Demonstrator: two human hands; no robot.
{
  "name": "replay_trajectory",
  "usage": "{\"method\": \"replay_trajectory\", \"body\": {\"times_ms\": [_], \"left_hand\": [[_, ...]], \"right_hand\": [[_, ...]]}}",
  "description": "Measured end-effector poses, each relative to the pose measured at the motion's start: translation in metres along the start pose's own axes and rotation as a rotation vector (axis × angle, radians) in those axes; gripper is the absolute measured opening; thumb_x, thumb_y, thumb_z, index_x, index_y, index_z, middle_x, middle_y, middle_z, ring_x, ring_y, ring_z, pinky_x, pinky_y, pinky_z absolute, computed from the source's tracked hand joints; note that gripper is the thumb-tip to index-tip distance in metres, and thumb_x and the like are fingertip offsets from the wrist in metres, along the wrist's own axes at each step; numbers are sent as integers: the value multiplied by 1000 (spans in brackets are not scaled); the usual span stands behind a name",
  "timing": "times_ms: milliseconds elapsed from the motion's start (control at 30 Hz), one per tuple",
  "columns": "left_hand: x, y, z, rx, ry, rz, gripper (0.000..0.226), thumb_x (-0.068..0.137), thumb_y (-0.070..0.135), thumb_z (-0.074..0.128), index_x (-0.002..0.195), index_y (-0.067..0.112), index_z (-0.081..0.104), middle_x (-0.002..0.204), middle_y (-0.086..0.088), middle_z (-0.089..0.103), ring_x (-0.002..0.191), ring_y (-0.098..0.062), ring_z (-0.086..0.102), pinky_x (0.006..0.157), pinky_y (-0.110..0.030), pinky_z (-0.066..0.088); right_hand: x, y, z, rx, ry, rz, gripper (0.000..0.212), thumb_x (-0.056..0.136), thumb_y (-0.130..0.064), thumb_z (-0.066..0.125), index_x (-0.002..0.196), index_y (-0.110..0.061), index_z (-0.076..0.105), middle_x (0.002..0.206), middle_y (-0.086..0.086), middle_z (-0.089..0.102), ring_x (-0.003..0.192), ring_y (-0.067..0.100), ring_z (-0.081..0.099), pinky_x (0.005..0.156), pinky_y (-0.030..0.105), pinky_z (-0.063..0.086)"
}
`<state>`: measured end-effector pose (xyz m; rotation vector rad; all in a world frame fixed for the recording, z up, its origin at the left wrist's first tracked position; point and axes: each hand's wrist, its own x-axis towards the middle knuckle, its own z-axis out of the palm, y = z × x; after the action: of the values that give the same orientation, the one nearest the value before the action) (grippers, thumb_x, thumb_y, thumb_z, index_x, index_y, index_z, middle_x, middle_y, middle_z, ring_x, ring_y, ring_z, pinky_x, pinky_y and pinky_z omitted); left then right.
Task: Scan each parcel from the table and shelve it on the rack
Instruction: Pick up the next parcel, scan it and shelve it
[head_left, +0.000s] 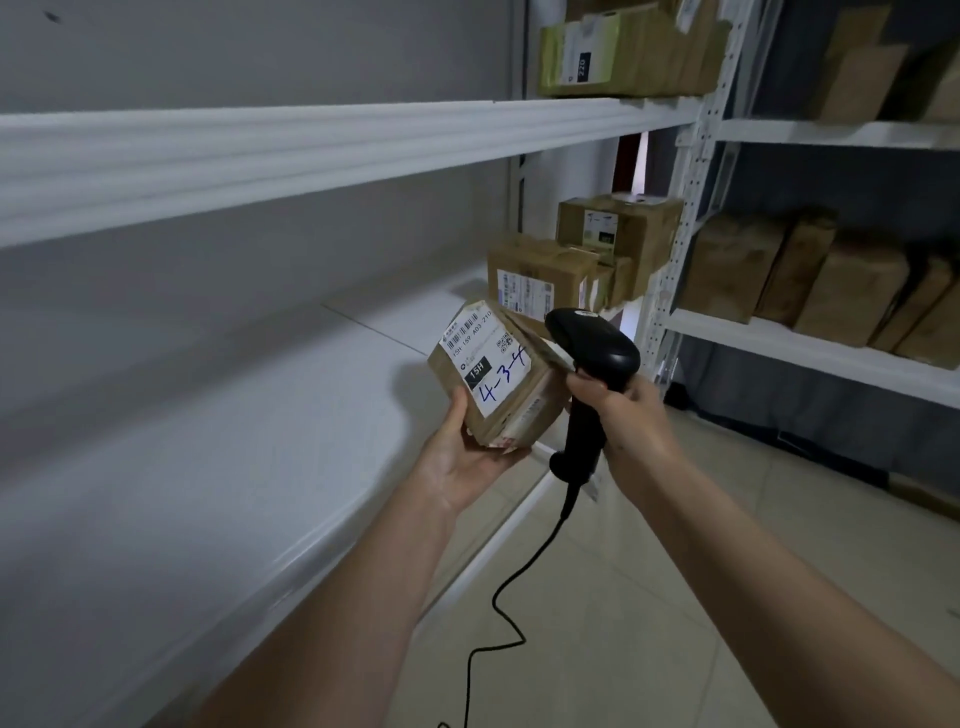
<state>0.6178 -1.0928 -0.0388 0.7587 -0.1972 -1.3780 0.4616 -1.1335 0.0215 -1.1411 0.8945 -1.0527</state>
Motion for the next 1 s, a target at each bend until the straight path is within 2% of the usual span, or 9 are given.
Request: {"method": "replay_trajectory", "body": {"times_ms": [167,267,367,467,633,733,833,900,1000], "left_hand": [[44,18,15,-7,86,67,36,101,34,44,122,9,60,111,-17,70,105,-30,64,85,-44,53],[72,30,24,96,155,133,32,102,26,45,129,11,55,107,-13,71,97,-28,67,81,-45,54],[103,35,34,198,230,205,42,101,12,48,142,19,43,108,-12,69,93,-27,68,80,-46,56],[131,35,43,277,340,240,64,98,2,51,150,28,26,106,-10,66,94,-27,67,70,-41,58],[161,30,50,792,514,267,67,87,-2,66,145,21,42,129,-3,55,114,-19,55,91,-33,51],[174,32,61,1113,528,301,67,73,-4,76,133,14,50,124,-1,55,110,-17,52,83,-28,52],[183,31,74,1112,474,367,98,63,-5,84,142,15,31,134,-11,47,124,-25,48,95,-43,52],[189,29,80,1177,481,473,114,60,0,88,149,16,18,135,-10,48,125,-22,47,101,-45,48],[199,26,89,1246,472,444,125,68,3,84,155,21,-4,148,-10,40,134,-27,42,105,-47,43]], "right_hand": [[62,-1,7,37,-100,4,31,87,-12,66,117,-12,59,104,4,70,99,18,66,88,34,50],[103,-6,9,5,-180,-10,28,88,-13,64,116,-14,60,103,2,71,98,16,67,86,31,50],[143,-7,8,-28,-237,-16,21,88,-11,65,106,-20,60,100,2,70,92,12,67,74,24,51],[179,-3,5,-81,-300,3,19,89,-11,63,104,-22,59,99,3,69,93,13,66,76,27,49],[222,10,1,-210,-330,54,24,88,-16,65,111,-15,61,104,7,68,101,21,63,88,36,48],[238,14,-7,-228,-372,51,14,87,-16,66,98,-23,62,98,4,69,98,18,64,80,30,48],[249,12,-14,-248,-389,16,16,87,-14,67,97,-25,62,96,2,68,97,17,62,79,30,47],[254,10,-18,-259,-397,-17,18,86,-13,67,97,-27,61,96,1,67,96,16,61,81,31,46],[257,8,-24,-246,-396,-53,23,86,-12,67,90,-32,58,93,-1,65,91,12,59,75,26,45]]}}
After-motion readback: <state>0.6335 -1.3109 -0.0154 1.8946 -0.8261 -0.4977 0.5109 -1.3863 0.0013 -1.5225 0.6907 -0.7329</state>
